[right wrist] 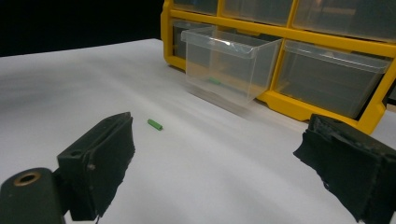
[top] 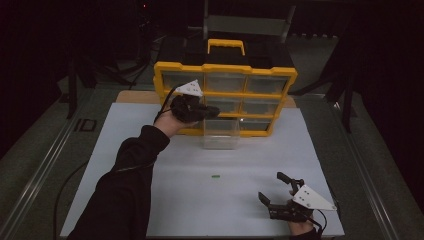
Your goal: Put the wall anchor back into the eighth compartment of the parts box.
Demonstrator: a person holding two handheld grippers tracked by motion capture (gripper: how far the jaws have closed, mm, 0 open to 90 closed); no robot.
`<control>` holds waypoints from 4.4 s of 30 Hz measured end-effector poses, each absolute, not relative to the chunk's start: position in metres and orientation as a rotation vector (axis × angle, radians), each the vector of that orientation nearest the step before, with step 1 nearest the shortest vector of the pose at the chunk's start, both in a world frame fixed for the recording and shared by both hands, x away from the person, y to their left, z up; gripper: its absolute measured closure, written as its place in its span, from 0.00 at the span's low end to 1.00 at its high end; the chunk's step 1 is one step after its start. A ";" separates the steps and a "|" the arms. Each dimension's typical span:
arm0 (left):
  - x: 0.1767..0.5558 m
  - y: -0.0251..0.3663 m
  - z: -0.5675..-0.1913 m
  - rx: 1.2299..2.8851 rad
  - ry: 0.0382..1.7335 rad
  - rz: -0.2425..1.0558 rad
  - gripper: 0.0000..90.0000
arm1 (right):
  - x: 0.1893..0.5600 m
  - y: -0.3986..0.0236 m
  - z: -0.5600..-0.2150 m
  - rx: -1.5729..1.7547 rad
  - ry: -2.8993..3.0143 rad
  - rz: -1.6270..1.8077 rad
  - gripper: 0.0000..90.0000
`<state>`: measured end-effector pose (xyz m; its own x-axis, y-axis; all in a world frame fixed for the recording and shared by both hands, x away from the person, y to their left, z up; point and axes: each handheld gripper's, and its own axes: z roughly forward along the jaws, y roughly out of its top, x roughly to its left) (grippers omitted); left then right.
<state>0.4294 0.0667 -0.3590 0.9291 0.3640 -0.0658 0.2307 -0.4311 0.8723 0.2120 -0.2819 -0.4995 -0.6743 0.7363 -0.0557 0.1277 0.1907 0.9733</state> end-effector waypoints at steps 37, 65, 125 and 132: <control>0.443 0.037 -0.410 2.289 0.640 0.178 0.94 | 0.212 -0.282 -0.500 0.812 1.959 1.511 0.10; 0.426 0.048 -0.395 2.174 0.588 0.062 0.00 | 0.212 -0.282 -0.500 0.815 1.965 1.509 0.10; 0.352 0.037 -0.517 2.335 0.363 -0.034 0.46 | 0.213 -0.281 -0.500 0.820 1.973 1.504 0.10; 0.350 0.034 -0.518 2.373 0.350 0.035 0.69 | 0.212 -0.280 -0.500 0.815 1.978 1.499 0.10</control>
<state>0.3503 0.0335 -0.5184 0.9627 0.2604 -0.0736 0.2407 -0.6999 0.6725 0.2122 -0.2801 -0.5001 -0.6818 0.7299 -0.0489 0.1501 0.2050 0.9672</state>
